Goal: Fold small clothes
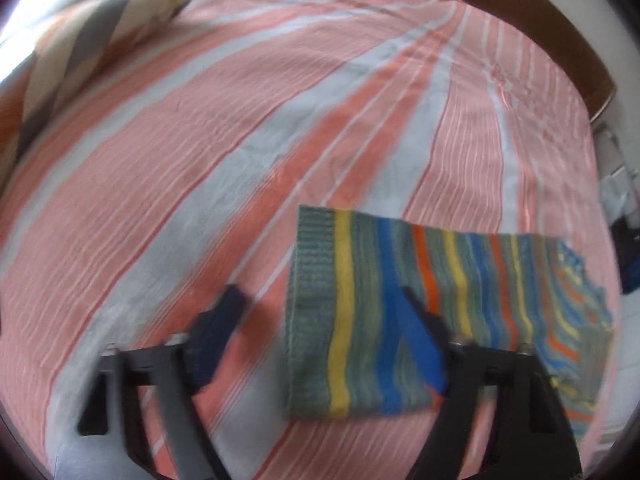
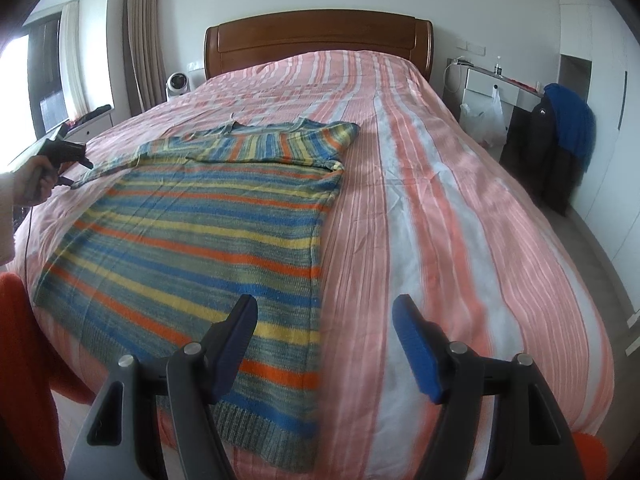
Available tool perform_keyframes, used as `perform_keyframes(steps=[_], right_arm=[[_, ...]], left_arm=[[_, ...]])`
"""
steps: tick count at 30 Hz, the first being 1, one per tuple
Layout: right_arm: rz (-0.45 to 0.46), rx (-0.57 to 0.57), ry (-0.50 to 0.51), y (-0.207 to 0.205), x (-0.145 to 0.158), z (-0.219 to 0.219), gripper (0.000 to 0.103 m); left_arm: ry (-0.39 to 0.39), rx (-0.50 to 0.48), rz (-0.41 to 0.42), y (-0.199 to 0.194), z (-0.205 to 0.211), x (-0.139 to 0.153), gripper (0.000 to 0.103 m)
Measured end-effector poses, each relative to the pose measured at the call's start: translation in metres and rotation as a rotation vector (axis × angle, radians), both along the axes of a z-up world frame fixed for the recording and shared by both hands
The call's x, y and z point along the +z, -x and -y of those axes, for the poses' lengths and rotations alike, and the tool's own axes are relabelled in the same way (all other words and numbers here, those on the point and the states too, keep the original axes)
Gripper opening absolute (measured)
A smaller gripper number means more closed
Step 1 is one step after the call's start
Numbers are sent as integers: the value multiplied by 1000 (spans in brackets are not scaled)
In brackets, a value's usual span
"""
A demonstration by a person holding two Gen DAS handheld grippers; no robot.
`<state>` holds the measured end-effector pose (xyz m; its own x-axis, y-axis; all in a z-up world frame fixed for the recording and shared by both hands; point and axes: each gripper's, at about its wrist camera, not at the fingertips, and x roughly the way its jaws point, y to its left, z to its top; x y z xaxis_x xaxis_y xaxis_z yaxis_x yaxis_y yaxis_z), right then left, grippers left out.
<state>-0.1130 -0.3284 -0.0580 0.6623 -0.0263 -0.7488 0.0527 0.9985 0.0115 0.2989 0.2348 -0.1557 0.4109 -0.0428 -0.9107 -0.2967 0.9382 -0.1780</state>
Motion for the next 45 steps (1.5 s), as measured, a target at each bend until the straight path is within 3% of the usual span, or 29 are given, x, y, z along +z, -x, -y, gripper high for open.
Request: perform_keyframes(steps=[1,4,8,12,14,17,18,19,20,21,24,27,30,34,35,37,39,45], right_arm=[[-3,1,-3,0,-1,0,70],[-7,3,-17,-2,-5,2,70],[6,2,-44,-1,-4,7,70],[16,0,-74,2,-3,12,70],[17,-1,-85,2,-4,14,70],[21,-6,-97,4,-3,17,70],[24,-7,-100,6,-3,17,70],[26,-7,-100,7,-3,18,70],[25,-7,-100,8,-3,18,70],[24,-6,-100,9,-3,18,70],[29,-12,-108,14,-1,21,70],[33,-20,-119,17,-1,25,70],[21,-26,-148,11,-5,29,70],[8,-23,-159,10,-8,27,70],[8,-22,-155,11,-8,27,70],[11,-26,-147,13,-7,27,70],[20,-44,-142,15,-3,30,70],[38,-73,-137,2,7,48,70]], left_arm=[[-3,-27,6,0,7,0,5],[-38,-84,23,-2,31,14,2],[-59,-255,170,-4,100,85,2],[-38,-479,271,-2,199,145,2],[-9,-581,296,3,254,159,2],[13,-661,285,6,317,146,5],[17,-676,270,7,329,137,17],[36,-699,230,6,342,123,51],[63,-713,179,5,354,108,69],[81,-710,165,6,357,100,81],[132,-667,185,12,344,94,81],[124,-547,186,4,313,90,84],[50,-463,165,6,283,66,91],[-166,-438,3,14,262,-4,93],[-174,-437,9,22,252,-13,94],[-138,-411,73,40,234,-5,99],[-139,-392,54,60,218,2,99],[-180,-405,130,142,173,24,99]])
